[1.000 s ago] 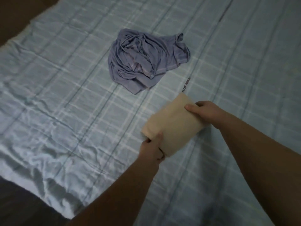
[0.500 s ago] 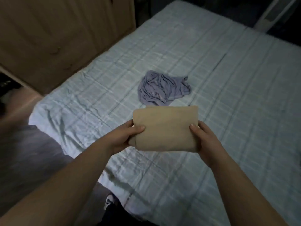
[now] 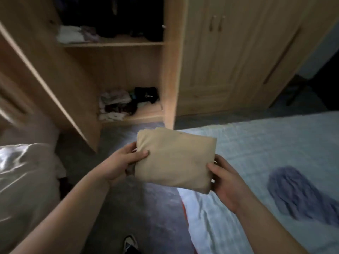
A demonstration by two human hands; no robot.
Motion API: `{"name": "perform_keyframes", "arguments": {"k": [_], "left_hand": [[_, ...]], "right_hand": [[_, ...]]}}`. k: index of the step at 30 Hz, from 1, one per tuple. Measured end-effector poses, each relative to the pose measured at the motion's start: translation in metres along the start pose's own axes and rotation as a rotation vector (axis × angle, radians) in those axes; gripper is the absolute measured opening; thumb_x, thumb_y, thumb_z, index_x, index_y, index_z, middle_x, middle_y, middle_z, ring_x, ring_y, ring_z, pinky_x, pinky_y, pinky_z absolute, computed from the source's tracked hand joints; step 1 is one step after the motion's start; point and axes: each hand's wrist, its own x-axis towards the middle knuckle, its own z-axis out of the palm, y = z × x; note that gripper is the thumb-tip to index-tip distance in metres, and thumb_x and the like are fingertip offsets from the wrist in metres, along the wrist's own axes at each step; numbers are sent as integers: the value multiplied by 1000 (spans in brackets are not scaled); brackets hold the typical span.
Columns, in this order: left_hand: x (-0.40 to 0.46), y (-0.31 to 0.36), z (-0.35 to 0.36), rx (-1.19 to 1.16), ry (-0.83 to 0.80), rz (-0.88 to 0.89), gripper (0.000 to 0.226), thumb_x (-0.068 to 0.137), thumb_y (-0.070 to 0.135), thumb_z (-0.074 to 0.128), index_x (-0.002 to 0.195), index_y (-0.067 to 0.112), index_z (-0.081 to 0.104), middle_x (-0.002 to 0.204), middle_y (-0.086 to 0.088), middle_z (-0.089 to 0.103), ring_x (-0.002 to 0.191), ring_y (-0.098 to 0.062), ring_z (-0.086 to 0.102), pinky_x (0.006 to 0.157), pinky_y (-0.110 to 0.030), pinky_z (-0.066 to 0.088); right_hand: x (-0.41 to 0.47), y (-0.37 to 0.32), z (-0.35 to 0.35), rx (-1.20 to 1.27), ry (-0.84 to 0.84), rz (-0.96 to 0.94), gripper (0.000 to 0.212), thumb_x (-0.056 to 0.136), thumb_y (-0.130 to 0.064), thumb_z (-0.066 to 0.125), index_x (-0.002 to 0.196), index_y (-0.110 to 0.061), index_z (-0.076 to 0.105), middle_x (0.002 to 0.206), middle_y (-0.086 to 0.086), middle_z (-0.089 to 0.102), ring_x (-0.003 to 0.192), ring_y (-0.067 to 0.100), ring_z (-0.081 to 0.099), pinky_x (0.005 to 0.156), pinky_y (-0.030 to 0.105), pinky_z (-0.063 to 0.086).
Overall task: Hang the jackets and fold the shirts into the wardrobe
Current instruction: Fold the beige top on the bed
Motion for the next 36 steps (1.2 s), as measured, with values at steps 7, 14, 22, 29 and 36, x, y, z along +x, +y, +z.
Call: {"name": "perform_keyframes", "arguments": {"k": [7, 14, 22, 29, 36], "left_hand": [[-42, 79, -189, -92, 296, 188, 67, 66, 32, 84, 126, 11, 61, 126, -18, 65, 120, -37, 59, 106, -63, 37], [-20, 121, -264, -118, 456, 243, 33, 91, 18, 66, 122, 8, 62, 121, -16, 68, 114, -32, 64, 95, -47, 51], [95, 171, -320, -59, 526, 270, 50, 78, 34, 75, 119, 8, 65, 119, -17, 69, 117, -37, 61, 102, -54, 45], [220, 255, -350, 10, 597, 279, 64, 67, 49, 84, 119, 15, 67, 116, -14, 71, 111, -35, 65, 99, -61, 47], [312, 317, -400, 72, 766, 242, 56, 64, 53, 81, 109, 20, 71, 106, -9, 74, 102, -33, 70, 88, -58, 55]], "right_hand": [[120, -6, 218, -70, -189, 32, 25, 96, -11, 53, 118, -14, 63, 109, 11, 68, 88, 25, 65, 63, 35, 50], [210, -26, 309, -144, -243, 37, 25, 94, -19, 59, 117, -21, 68, 120, 9, 68, 105, 29, 64, 72, 37, 53], [347, -63, 338, -219, -292, -1, 25, 94, -23, 59, 118, -24, 68, 114, 4, 71, 106, 30, 65, 75, 40, 53], [503, -130, 359, -226, -349, -33, 26, 95, -24, 59, 120, -24, 66, 116, 4, 71, 107, 26, 66, 74, 38, 53], [628, -168, 411, -279, -371, -57, 22, 97, -21, 58, 117, -23, 68, 109, -2, 74, 100, 17, 70, 78, 35, 52]]}}
